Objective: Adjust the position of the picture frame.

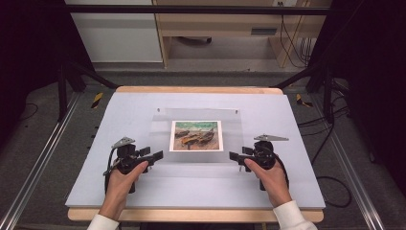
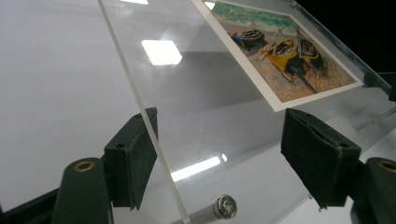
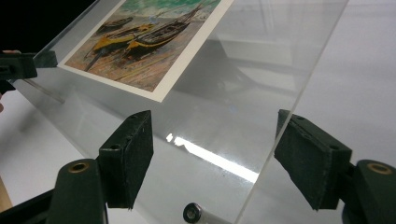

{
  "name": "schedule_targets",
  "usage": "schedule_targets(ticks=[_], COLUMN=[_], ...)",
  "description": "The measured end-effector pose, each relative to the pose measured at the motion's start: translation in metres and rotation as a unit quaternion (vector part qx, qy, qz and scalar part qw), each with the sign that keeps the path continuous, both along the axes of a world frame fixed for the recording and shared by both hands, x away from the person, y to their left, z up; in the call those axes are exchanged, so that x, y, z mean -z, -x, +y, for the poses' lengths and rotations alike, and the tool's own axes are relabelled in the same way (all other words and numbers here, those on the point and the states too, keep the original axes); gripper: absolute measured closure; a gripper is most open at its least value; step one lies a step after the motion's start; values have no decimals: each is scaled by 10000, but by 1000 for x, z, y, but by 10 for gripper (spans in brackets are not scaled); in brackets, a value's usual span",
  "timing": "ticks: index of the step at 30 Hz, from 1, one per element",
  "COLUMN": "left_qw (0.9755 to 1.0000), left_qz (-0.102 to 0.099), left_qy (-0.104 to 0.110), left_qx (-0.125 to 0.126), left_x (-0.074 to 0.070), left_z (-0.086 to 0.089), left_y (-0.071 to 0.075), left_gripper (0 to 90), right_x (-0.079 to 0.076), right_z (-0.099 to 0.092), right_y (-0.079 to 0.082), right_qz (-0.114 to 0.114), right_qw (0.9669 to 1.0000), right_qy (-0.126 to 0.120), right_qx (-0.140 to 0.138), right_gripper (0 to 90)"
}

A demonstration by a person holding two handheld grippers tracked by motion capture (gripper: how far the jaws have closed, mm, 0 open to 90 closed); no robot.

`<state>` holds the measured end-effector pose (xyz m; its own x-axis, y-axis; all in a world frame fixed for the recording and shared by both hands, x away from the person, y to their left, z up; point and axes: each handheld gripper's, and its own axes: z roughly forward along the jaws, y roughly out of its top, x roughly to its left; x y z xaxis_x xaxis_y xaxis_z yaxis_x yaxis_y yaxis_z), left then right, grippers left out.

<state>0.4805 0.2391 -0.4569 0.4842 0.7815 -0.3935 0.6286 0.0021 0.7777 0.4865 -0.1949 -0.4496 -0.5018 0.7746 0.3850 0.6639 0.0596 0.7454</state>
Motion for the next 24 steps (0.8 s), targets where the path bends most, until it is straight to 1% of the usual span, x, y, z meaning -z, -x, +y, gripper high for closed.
schedule_targets(ticks=[3,12,13,14,24], left_qw=[10000,9999,9999,9998,9998], left_qz=[-19,-98,-92,-113,-125], left_qy=[-3,-124,-114,-132,-180], left_qx=[-1,9,-9,-1,13], left_x=[0,-2,-2,-3,-4], left_z=[1,0,0,0,0], left_y=[2,8,9,9,12], left_gripper=[280,292,292,293,302], right_x=[-1,-4,-4,-4,-5], right_z=[0,0,1,0,0], right_y=[3,9,10,10,14], right_qz=[-18,-136,-119,-165,-187], right_qw=[10000,9997,9997,9996,9995], right_qy=[36,183,187,203,263], right_qx=[-22,-53,-41,-68,-75], right_gripper=[296,316,317,319,337])
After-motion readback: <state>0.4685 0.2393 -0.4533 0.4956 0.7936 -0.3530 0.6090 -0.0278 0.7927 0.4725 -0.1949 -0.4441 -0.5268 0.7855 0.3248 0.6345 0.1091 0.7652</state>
